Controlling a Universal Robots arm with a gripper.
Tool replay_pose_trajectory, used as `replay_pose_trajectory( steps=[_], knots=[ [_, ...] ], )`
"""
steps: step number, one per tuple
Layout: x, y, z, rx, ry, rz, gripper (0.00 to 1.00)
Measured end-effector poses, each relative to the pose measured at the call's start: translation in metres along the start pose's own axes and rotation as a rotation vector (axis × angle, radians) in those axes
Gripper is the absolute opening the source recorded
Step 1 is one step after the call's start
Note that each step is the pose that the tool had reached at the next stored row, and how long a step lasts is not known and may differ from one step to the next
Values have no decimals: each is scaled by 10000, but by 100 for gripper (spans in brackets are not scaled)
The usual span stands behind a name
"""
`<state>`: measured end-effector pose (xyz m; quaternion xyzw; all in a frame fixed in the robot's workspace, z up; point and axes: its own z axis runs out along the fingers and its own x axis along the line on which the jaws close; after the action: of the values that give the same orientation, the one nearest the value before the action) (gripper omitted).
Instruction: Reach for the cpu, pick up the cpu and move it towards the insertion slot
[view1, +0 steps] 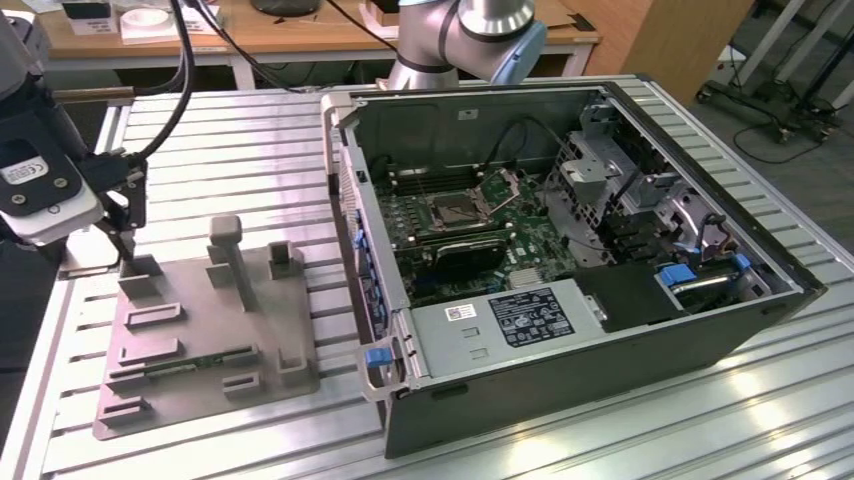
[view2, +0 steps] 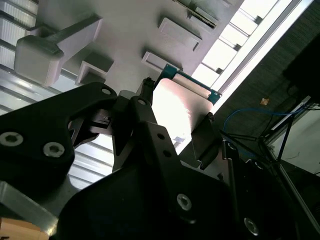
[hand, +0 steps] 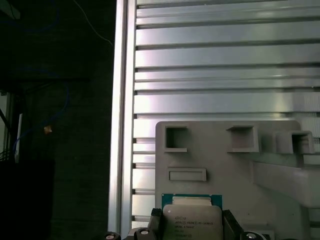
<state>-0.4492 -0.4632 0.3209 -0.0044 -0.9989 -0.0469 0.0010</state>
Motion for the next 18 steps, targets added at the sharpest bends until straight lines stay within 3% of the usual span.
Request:
replay_pose_trajectory(
  steps=[18],
  knots=[
    [0,21,-222,1,8,1,54]
  ],
)
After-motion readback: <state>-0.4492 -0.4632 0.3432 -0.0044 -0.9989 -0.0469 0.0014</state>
